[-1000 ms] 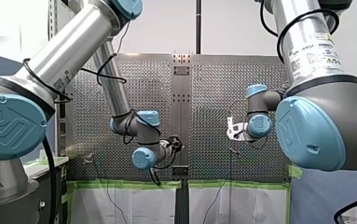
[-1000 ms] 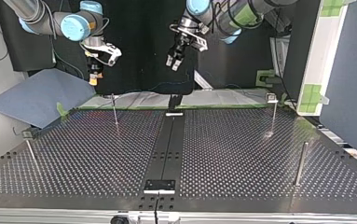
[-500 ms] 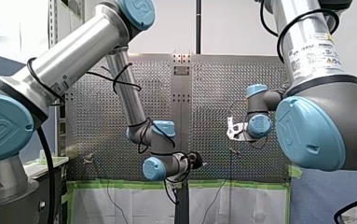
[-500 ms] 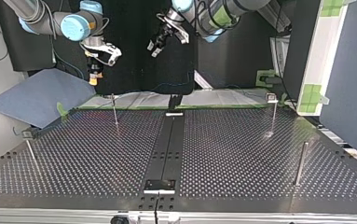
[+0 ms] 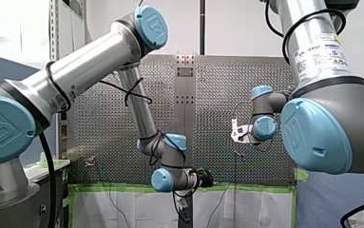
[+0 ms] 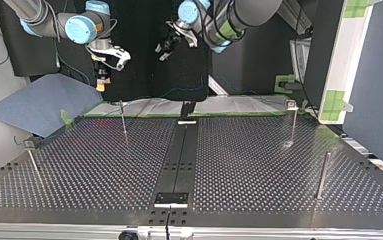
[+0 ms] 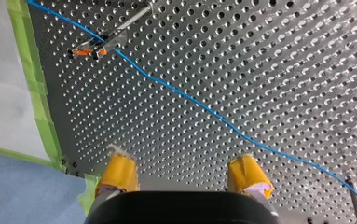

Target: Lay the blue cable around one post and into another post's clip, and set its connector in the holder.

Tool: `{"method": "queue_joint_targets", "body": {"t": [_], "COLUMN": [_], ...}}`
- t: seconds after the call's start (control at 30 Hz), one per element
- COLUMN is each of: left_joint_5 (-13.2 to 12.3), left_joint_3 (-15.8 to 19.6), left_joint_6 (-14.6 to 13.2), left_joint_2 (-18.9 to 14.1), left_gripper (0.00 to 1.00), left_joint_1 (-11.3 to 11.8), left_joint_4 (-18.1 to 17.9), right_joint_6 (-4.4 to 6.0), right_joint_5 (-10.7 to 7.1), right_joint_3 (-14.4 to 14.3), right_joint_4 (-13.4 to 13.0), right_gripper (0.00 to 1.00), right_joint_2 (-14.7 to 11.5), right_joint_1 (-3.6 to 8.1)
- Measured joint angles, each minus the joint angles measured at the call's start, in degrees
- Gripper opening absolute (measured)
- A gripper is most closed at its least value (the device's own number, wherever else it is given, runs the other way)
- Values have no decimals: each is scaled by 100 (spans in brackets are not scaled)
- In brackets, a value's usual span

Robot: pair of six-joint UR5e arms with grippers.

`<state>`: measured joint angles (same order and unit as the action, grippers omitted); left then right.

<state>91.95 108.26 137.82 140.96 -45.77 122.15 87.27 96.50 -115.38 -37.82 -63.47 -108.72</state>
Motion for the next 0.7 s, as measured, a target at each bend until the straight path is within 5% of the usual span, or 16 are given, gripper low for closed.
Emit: {"method": "queue_joint_targets", "body": {"t": [0.7], "left_joint_5": [158], "left_joint_3": [-1075], "left_joint_6": [1075], "left_joint_2": [1076], "left_gripper": [100], "left_joint_1": [66], "left_joint_4": [1074], "right_joint_6": [46], "right_joint_5": [-200], "right_joint_3": [2], "right_joint_4": [-16], "right_gripper": [98], "right_joint_2": [-7], "right_joint_1": [-8]}}
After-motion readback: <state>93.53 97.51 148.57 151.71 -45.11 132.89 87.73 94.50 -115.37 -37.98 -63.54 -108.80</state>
